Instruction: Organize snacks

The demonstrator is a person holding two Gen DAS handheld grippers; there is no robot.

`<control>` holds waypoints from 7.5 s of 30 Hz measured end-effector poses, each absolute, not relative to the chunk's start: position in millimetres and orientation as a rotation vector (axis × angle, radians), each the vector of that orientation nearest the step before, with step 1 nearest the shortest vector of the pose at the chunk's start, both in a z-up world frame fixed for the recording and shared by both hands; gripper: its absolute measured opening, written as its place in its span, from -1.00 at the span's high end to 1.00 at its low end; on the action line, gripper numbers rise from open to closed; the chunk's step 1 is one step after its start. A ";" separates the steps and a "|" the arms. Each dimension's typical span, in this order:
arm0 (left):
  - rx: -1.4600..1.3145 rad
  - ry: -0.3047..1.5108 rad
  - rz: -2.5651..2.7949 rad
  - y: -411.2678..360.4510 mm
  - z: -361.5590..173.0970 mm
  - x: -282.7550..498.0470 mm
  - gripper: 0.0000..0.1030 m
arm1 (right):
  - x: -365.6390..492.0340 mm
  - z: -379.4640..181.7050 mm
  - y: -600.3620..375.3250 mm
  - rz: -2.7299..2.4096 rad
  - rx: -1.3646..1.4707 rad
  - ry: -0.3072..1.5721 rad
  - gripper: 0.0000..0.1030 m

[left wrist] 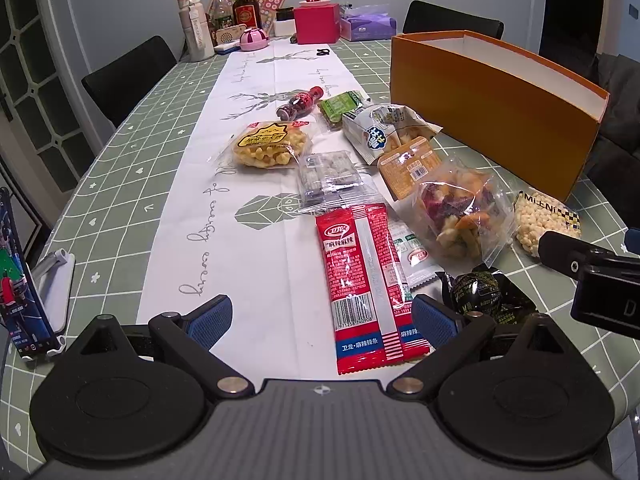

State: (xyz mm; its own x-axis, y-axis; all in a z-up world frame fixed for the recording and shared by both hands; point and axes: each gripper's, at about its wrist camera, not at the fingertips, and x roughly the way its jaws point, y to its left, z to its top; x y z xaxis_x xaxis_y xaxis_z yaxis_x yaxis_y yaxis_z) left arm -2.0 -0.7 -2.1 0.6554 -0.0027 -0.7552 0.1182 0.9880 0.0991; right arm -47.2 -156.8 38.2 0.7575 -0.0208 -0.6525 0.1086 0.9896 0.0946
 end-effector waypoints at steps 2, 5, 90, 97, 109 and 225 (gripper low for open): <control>0.145 0.855 -0.069 -0.7 -2.0 -1.8 -1.00 | -47.2 38.3 -156.9 -0.072 0.129 0.709 -0.94; 0.147 0.854 -0.068 -1.8 -3.7 -3.2 -1.00 | -48.1 37.5 -156.9 -0.072 0.130 0.708 -0.94; -0.050 0.921 -0.162 -4.3 -30.4 44.8 -1.00 | -25.3 5.8 -211.7 -0.015 0.049 0.641 -0.94; -0.065 0.940 -0.145 -0.1 -42.3 65.3 -1.00 | -9.1 -4.2 -230.0 0.007 0.157 0.697 -0.94; 0.033 0.917 -0.152 -13.9 -57.2 59.5 -1.00 | 21.9 -26.6 -222.2 0.028 0.118 0.735 -0.94; 0.045 0.520 -0.471 -24.7 38.9 47.0 0.06 | -18.6 57.8 -266.5 -0.026 0.129 0.541 -0.53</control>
State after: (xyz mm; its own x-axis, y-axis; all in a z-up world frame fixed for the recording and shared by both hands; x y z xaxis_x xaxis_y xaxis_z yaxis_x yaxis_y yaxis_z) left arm 47.0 -24.7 38.9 0.7638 -0.4219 -0.4884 0.4444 0.8926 -0.0761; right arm -18.6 -266.5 57.8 0.8569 0.0096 -0.5153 0.0584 0.9916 0.1156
